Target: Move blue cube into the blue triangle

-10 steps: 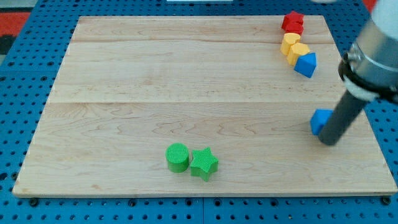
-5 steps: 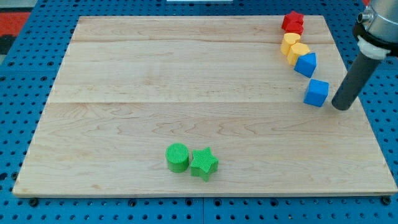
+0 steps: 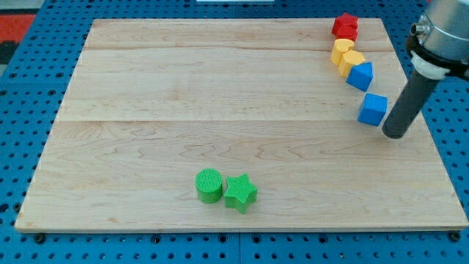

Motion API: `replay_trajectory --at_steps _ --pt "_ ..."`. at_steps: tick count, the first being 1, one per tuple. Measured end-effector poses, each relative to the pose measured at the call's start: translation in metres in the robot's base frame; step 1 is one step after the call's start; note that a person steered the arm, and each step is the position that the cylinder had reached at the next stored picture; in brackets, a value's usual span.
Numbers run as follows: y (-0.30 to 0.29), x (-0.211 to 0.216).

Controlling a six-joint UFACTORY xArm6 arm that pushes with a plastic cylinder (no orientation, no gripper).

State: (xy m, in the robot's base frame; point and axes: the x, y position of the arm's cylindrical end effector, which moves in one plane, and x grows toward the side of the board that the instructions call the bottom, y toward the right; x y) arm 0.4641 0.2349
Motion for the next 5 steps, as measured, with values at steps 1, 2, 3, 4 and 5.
replay_trajectory --at_steps 1,2,3,4,5 --pt "0.000 -0.024" --pt "0.000 -0.032" --pt "-0.004 -0.029" --pt "-0.020 -0.029" --pt "-0.022 -0.037"
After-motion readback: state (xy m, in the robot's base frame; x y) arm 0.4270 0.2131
